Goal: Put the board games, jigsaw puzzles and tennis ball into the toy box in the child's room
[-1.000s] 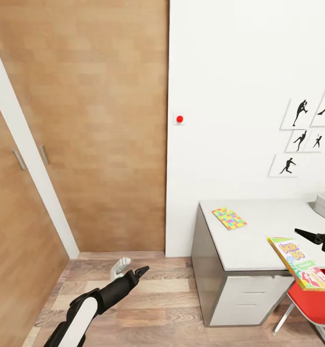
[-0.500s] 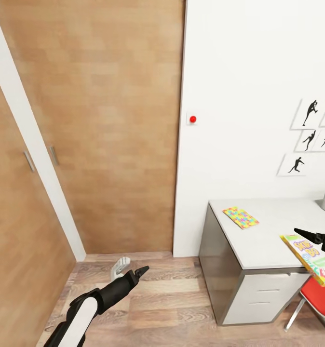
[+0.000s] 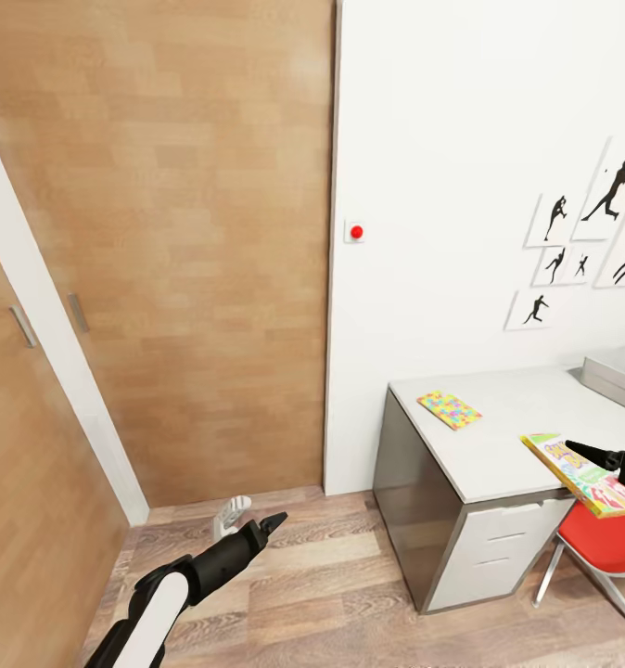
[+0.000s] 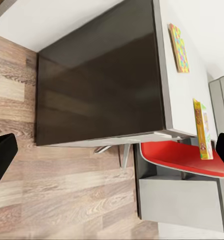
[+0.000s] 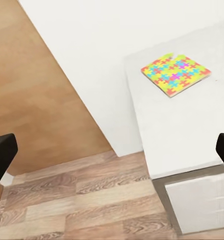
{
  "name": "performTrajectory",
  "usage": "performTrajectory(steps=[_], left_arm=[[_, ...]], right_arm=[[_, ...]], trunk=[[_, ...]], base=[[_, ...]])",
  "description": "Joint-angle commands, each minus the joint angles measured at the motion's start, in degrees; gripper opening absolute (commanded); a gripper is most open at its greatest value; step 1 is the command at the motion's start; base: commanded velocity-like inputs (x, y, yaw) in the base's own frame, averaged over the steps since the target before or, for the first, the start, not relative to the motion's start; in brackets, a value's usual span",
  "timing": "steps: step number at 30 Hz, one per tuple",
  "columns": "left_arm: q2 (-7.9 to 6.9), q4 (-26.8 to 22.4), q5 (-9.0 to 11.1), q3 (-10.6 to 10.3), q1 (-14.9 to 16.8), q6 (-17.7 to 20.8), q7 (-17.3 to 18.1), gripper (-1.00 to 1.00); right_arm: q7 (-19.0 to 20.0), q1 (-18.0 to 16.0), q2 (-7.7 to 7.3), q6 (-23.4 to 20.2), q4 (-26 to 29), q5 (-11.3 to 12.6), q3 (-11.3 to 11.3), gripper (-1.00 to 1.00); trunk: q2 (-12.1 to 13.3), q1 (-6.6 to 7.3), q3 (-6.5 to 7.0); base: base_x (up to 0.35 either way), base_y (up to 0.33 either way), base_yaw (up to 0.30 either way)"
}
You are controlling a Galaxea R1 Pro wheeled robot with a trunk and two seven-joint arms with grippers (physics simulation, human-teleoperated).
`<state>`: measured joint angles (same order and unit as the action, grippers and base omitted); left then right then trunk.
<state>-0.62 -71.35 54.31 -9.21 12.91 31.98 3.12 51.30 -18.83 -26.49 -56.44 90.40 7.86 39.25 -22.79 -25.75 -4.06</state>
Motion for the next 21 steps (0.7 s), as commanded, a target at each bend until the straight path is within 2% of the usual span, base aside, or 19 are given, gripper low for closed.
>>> performTrajectory(steps=[1,5,13,19,21], left_arm=[[-0.03,-0.03,0.1,-0.02,0.03,0.15,0.05,1.0],[-0.11,-0.02,0.12,-0.04,0.03,-1.78,0.05,1.0],[-0.2,-0.02,0.22,-0.03,0.02,-2.59,0.05,1.0],[-0.24,-0.02,0.3,-0.02,0.02,-2.82,0.05,1.0],[-0.24,-0.02,0.33,-0.02,0.02,-2.88,0.05,1.0]], right_arm=[[0.05,-0.1,-0.01,-0.44,-0.01,0.17,0.03,1.0],[-0.05,-0.23,-0.11,-1.68,-0.06,0.16,0.09,1.0],[-0.16,-0.75,-0.62,-2.55,-1.85,0.16,0.13,1.0],[-0.17,-2.46,-1.51,-3.56,-7.32,0.13,0.08,1.0],[-0.06,-4.52,-2.13,-3.56,-11.48,0.07,-0.1,1.0]], trunk=[[-0.13,-0.04,-0.09],[-0.13,-0.04,0.06],[-0.13,-0.04,0.37],[-0.13,-0.04,0.58],[-0.13,-0.04,0.65]], base=[[0.003,0.066,-0.266],[0.001,0.016,-0.27],[0.0,0.006,-0.271],[0.0,0.002,-0.275],[0.0,0.001,-0.277]])
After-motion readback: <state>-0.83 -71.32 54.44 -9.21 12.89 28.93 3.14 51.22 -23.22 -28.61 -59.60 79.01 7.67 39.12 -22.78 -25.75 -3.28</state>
